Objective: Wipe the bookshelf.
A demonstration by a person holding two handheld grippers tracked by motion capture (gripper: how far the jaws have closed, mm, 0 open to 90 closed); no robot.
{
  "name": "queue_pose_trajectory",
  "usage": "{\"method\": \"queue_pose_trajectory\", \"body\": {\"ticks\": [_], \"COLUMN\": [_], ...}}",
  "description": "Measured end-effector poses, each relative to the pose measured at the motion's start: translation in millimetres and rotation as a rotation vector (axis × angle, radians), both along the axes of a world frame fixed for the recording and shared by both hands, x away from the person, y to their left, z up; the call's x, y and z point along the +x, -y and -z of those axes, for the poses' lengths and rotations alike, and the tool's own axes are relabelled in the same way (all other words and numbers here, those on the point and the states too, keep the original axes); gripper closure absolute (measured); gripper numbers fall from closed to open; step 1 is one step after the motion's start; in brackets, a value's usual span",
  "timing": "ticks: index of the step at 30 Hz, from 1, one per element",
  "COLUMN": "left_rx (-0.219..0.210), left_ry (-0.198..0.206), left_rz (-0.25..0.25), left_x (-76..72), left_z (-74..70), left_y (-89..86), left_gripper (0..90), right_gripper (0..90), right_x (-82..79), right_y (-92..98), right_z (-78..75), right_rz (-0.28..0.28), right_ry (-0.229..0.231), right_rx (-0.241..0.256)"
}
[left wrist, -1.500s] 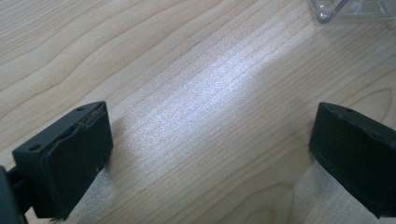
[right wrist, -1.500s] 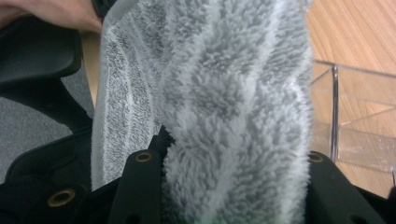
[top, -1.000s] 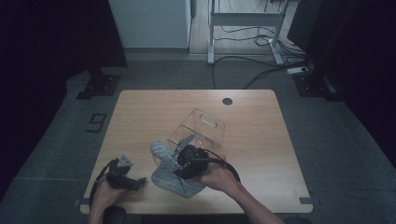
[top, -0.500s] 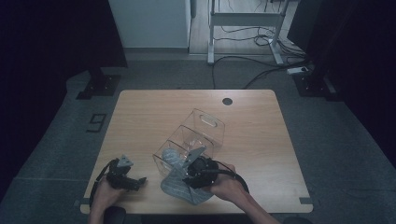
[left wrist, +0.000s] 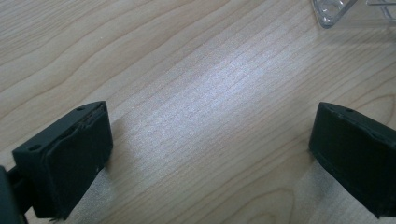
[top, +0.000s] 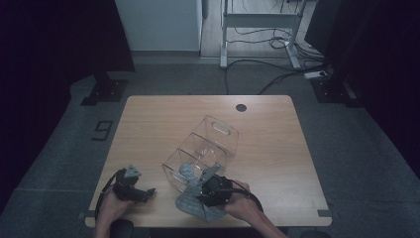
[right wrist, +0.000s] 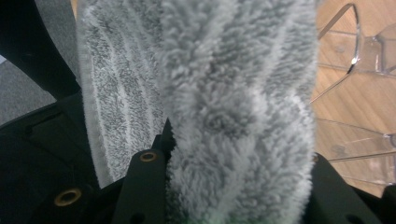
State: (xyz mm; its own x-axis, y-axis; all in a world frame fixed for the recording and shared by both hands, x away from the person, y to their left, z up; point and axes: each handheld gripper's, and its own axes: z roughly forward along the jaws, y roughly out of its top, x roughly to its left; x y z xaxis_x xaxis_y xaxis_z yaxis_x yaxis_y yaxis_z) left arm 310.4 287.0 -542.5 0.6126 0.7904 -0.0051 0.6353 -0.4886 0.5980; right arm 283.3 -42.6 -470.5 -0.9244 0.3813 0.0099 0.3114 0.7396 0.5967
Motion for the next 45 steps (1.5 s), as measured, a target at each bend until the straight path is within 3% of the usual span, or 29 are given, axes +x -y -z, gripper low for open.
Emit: {"method": "queue_pose_trajectory", "body": {"ticks": [9, 11, 12, 15, 24, 31, 37, 45], "left_rx": [-0.001, -0.001, -0.001, -0.001, -0.003, -0.012, -0.031, -0.046], "left_ry": [0.001, 0.001, 0.001, 0.002, 0.002, 0.013, 0.042, 0.061], "left_rz": [0.0, 0.0, 0.0, 0.001, 0.003, 0.002, -0.001, 0.0], "left_x": [-0.1, -0.1, -0.1, -0.2, -0.2, -0.9, -1.3, -1.3], "left_z": [0.1, 0.1, 0.1, 0.1, 0.2, 1.3, 3.9, 5.9], "left_y": [0.1, 0.1, 0.1, 0.1, 0.7, 0.4, -0.7, -1.5], "left_gripper": [0.0, 0.0, 0.0, 0.0, 0.0, 0.0, 0.0, 0.0], "right_gripper": [62.1, 62.0, 62.0, 62.1, 62.0, 62.0, 62.1, 62.1], "right_x": [-1.5, -1.7, -3.1, -2.5, -1.5, -3.0, -4.5, -2.2], "right_y": [2.4, 2.2, 0.8, 1.0, 4.5, 10.7, 27.8, 49.1], "right_z": [15.4, 20.4, 28.1, 40.9, 50.5, 41.6, 25.1, 3.4], "right_rz": [0.0, -0.003, -0.008, 0.003, 0.003, 0.0, 0.015, 0.047], "right_ry": [0.002, 0.007, 0.02, -0.001, -0.017, -0.03, -0.035, -0.027], "right_rx": [0.009, -0.014, -0.048, -0.055, -0.027, -0.017, 0.02, 0.035]}}
